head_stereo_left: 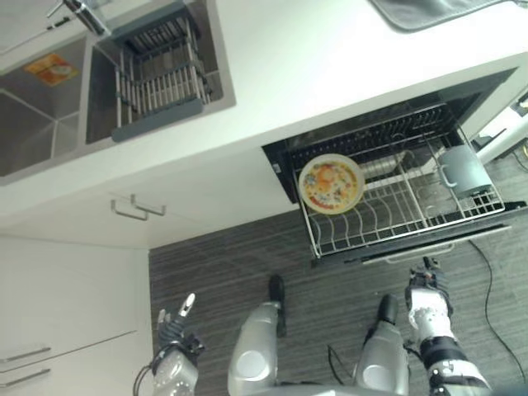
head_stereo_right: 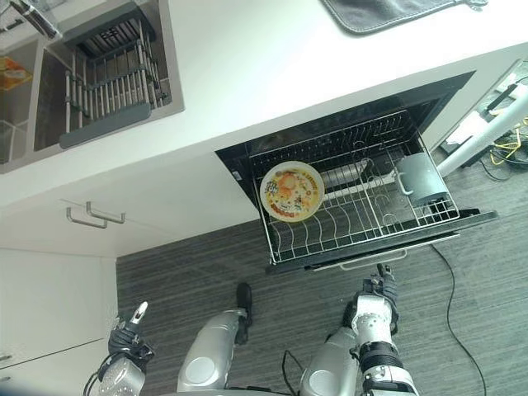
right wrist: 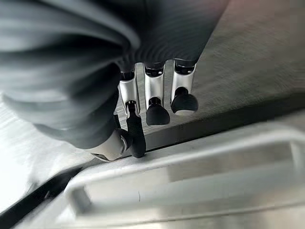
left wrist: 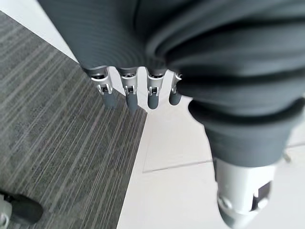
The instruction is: Place the dishes in the dishwasher.
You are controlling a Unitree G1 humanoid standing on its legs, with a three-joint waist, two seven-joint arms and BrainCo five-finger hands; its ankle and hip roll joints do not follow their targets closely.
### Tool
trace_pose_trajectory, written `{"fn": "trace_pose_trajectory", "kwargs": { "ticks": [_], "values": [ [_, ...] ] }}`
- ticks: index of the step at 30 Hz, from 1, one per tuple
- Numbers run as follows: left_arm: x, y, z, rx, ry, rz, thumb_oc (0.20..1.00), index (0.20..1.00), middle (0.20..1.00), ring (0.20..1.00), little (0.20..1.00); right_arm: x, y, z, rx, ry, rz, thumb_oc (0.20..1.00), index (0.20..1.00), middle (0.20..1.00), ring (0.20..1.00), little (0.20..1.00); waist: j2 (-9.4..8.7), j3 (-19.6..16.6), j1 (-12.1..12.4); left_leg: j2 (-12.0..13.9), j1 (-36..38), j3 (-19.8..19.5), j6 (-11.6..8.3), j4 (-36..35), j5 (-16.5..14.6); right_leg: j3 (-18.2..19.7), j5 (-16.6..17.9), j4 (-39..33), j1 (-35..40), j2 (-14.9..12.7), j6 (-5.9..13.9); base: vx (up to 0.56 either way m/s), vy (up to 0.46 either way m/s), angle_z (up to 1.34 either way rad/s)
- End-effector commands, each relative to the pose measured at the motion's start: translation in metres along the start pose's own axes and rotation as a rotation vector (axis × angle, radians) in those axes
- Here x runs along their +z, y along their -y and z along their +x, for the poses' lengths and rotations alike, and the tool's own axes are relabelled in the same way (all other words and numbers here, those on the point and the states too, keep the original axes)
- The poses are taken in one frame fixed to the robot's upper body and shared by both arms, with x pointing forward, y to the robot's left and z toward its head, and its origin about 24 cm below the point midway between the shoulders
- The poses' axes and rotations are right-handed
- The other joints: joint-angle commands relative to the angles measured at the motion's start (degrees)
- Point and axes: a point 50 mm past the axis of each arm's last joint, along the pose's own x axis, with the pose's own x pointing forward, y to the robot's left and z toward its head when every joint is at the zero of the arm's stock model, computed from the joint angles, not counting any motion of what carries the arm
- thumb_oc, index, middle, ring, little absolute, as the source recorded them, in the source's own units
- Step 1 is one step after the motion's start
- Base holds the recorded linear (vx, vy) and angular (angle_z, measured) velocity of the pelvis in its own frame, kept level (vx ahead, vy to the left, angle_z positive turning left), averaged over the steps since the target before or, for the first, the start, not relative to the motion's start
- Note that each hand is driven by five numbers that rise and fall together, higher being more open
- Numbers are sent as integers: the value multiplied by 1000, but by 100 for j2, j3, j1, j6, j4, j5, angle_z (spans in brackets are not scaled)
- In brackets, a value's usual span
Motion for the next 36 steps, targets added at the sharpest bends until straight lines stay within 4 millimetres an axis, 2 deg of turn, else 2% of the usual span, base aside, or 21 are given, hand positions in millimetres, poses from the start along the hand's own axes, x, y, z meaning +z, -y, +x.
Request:
{"fn": "trace_pose_trajectory", "kwargs": {
  "ticks": [1,3,11,15,19,25,27,29,31,32,36],
  "values": [
    [12,-5,2,-23,50,24,1000,1000,1000,1000,1000,14,-26,-1,138,10,26,200,200,200,200,200,-26,-136,201,-78,-21,-198,48,-103,230,-129,-108,667,-388,273,-549,35,42,8],
    [11,-5,1,-26,44,26,1000,1000,1000,1000,1000,17,-33,-2,162,30,-2,200,200,200,200,200,-6,-148,222,-99,-5,-216,51,-130,237,-127,-116,675,-388,270,-548,29,31,7],
    [15,-13,3,-43,31,57,1000,1000,1000,1000,1000,36,-88,-7,390,64,-189,200,200,200,200,200,-37,-122,386,-157,-33,-378,59,-117,251,-205,-151,725,-373,277,-546,14,-23,4],
    [19,-15,5,-51,30,70,1000,1000,1000,1000,1000,40,-120,-12,471,54,-237,200,200,200,200,200,-21,-113,471,-165,-69,-439,49,-116,281,-244,-188,785,-389,280,-551,34,-30,6],
    [24,-14,8,-69,27,86,1000,1000,1000,1000,1000,50,-165,-23,564,77,-295,200,200,200,200,200,54,-57,607,-211,-114,-500,30,-187,346,-293,-281,894,-440,264,-540,6,-11,4],
    [28,-15,12,-79,17,122,1000,1000,1000,1000,1000,59,-214,-36,619,94,-377,200,200,200,200,200,136,-18,836,-282,-209,-595,19,-301,450,-380,-359,986,-518,233,-539,11,-20,8],
    [26,-15,12,-95,4,138,1000,1000,1000,1000,1000,66,-232,-40,619,112,-393,200,200,200,200,200,230,-20,952,-327,-239,-647,10,-370,509,-414,-388,1012,-539,213,-536,50,23,14],
    [21,-14,10,-112,-15,155,1000,1000,1000,1000,1000,76,-257,-49,613,152,-423,200,200,200,200,200,411,-40,1111,-390,-261,-710,6,-578,635,-453,-455,1062,-596,168,-526,70,59,18],
    [20,-14,10,-119,-20,157,1000,1000,1000,1000,1000,81,-266,-52,613,168,-435,200,200,200,200,200,485,-40,1163,-409,-276,-728,3,-679,700,-474,-482,1084,-625,148,-521,37,43,14],
    [20,-15,10,-128,-24,165,1000,1000,1000,1000,1000,90,-278,-59,614,204,-448,200,200,200,200,200,611,-49,1252,-440,-286,-770,-3,-866,808,-510,-539,1122,-652,115,-503,48,50,14],
    [23,-22,12,-137,-33,174,1000,1000,1000,1000,1000,110,-304,-79,625,305,-458,200,200,200,200,200,871,-99,1473,-556,-296,-931,3,-1268,1057,-584,-734,1302,-706,46,-482,63,14,18]
  ]
}}
